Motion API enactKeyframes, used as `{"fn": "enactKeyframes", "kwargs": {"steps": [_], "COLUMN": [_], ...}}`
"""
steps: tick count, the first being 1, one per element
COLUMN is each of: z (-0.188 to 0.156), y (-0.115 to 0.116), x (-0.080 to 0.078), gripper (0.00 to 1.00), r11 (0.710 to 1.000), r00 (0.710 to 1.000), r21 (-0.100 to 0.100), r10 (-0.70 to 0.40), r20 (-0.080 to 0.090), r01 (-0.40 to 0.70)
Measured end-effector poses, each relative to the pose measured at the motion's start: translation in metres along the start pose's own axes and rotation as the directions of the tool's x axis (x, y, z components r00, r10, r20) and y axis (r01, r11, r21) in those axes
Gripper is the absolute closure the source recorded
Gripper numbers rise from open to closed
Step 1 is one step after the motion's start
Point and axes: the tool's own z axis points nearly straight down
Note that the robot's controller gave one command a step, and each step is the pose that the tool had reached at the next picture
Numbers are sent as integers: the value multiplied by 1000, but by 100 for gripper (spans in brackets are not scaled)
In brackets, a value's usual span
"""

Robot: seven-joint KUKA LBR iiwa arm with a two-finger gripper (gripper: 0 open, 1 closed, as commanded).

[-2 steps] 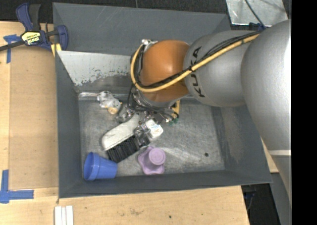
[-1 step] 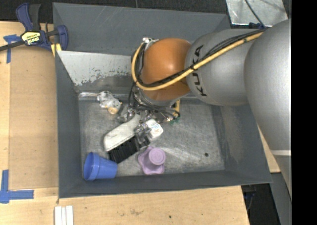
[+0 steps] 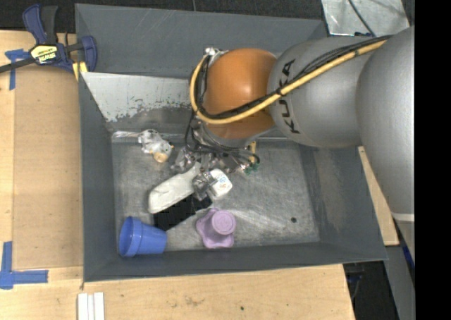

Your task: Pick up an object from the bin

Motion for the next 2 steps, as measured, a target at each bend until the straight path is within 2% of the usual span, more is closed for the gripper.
{"fn": "enactKeyframes", "kwargs": {"steps": [1, 2], "z": [-18, -38], "y": [0, 0], "x": [1, 0], "gripper": [100, 100], "r11": [1000, 1000], "r00": [1000, 1000], "r21": [-2, 0], "r10": [1, 2], "r20": [-2, 4], "r01": [-1, -2]}}
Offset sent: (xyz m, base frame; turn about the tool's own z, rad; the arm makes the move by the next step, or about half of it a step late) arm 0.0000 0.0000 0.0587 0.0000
